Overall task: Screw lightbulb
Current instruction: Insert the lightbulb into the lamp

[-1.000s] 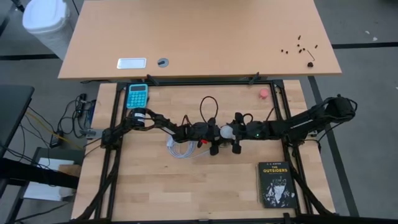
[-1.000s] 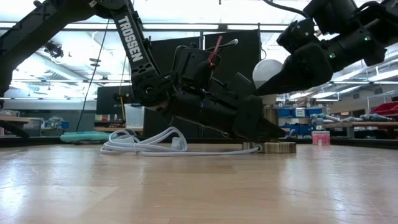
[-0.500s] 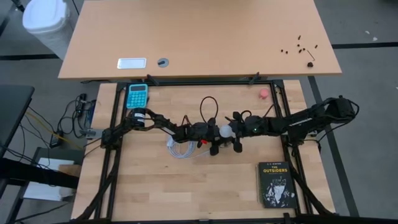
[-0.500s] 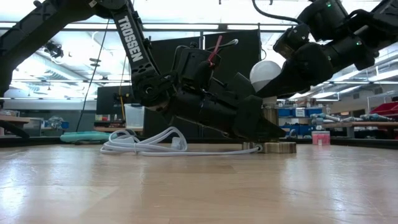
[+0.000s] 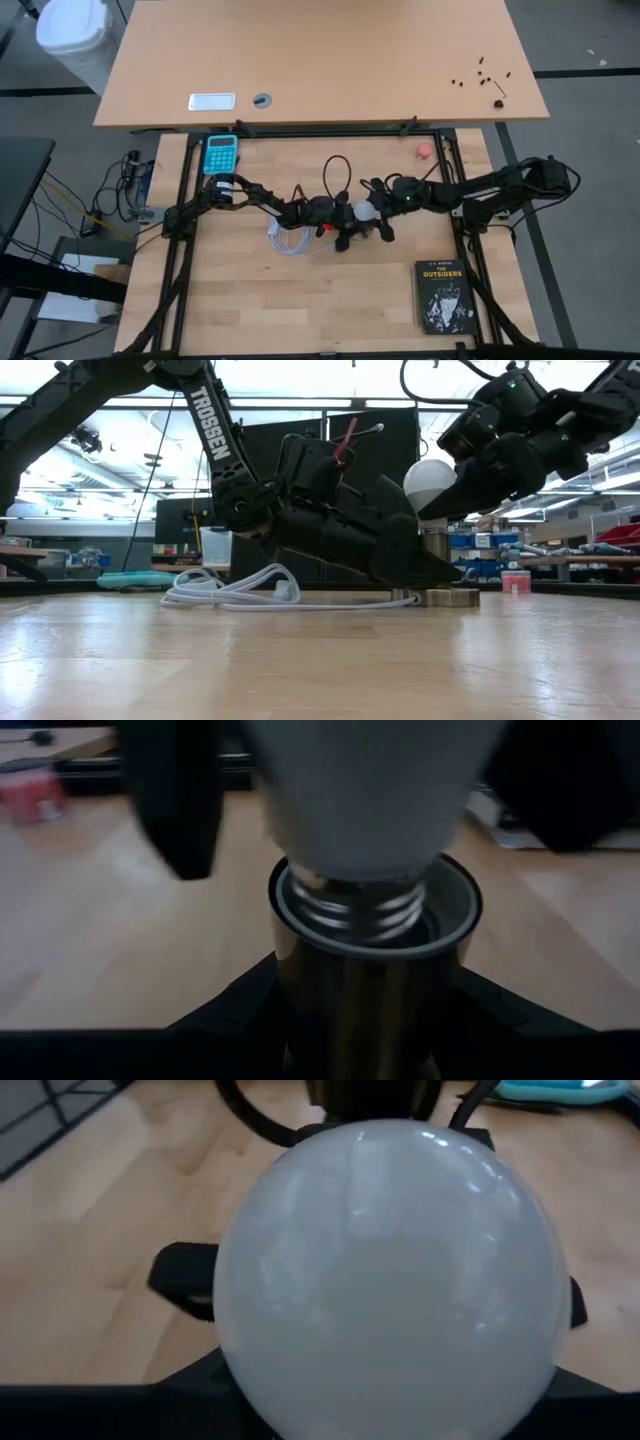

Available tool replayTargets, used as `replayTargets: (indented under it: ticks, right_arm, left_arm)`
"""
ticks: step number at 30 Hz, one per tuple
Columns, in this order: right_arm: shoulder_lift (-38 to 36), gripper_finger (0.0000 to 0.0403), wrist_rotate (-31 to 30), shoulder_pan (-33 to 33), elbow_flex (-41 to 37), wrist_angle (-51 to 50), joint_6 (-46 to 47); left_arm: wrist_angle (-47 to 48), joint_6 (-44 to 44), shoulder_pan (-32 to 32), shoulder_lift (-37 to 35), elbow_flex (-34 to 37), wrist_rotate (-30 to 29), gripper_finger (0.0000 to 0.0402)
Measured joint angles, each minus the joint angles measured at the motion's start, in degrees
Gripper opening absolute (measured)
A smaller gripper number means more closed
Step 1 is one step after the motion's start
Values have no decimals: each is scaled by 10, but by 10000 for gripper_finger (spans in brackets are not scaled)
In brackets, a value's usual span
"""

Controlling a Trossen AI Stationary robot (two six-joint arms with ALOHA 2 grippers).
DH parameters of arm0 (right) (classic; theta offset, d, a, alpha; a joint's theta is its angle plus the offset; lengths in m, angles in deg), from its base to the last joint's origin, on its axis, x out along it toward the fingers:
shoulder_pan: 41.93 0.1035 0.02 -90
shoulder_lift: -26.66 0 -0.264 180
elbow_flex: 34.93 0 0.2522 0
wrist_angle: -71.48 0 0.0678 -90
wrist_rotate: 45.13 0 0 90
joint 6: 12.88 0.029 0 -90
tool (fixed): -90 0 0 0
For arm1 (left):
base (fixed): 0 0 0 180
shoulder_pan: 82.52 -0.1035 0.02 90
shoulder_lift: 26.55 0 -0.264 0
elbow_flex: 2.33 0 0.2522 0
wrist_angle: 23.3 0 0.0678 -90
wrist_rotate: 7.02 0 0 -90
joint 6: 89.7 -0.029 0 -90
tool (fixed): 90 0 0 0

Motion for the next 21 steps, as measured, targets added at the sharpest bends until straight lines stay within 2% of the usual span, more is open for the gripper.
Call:
replayTargets:
  ticks: [5,13,21]
  right_arm:
    - [0,229,46,-5,0,0,0]
    - [29,229,56,14,0,8,28]
    - [37,229,-22,48,1,21,34]
  left_arm:
    - [-5,-28,0,0,0,46,193]
    - [-24,-38,-1,1,1,67,193]
    - [-25,-21,-3,1,1,51,193]
